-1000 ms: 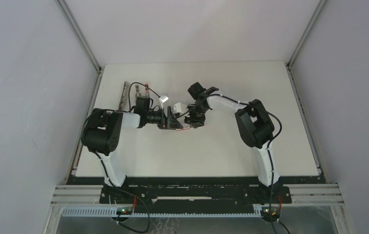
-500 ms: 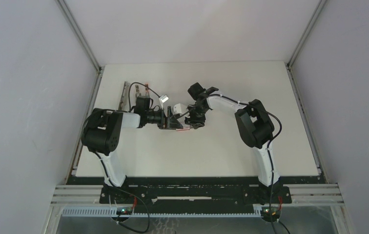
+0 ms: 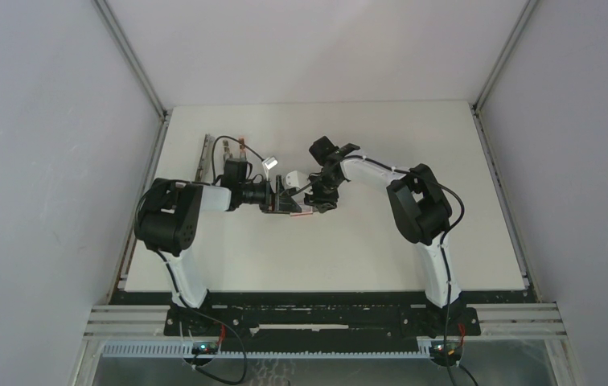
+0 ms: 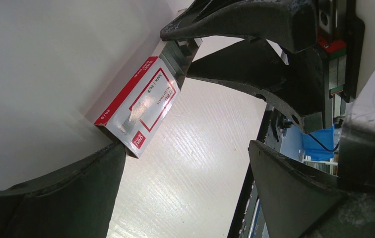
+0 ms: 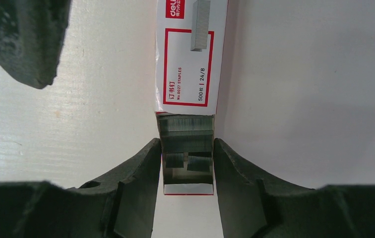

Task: Unload the staples from the stapler
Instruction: Close the staple box at the center of the board.

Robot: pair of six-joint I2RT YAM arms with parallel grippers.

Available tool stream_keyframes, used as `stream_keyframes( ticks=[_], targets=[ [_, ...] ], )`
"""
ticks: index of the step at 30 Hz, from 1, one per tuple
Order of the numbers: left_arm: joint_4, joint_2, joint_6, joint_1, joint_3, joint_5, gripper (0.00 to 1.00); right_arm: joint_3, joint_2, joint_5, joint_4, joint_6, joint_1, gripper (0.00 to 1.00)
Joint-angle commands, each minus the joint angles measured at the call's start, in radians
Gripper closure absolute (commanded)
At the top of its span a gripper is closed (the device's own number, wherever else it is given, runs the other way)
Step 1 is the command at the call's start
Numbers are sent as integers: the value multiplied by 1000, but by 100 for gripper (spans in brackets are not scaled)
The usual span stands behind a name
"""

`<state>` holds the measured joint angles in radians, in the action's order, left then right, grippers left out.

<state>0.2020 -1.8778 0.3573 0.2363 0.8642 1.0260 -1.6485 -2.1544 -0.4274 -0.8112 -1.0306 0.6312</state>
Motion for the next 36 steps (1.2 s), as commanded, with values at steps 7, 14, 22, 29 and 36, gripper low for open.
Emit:
stream_keyframes(
  ticks=[7, 14, 22, 29, 36],
  targets=[
    [4, -12, 11, 10, 16, -6, 0, -33, 3, -5, 38, 27, 40, 57],
    [2, 3, 4, 8, 15, -14, 0, -28, 3, 14, 35, 22, 42, 55],
    [-3, 5, -7, 10, 15, -12, 2, -34, 9, -9, 36, 45, 44, 50],
    [-4, 5, -12, 8, 15, -10, 3, -36, 37, -33, 16, 55, 36, 43],
    [-5, 3, -14, 8, 15, -11, 3, -42, 94, -59, 2, 80, 2, 37]
  ],
)
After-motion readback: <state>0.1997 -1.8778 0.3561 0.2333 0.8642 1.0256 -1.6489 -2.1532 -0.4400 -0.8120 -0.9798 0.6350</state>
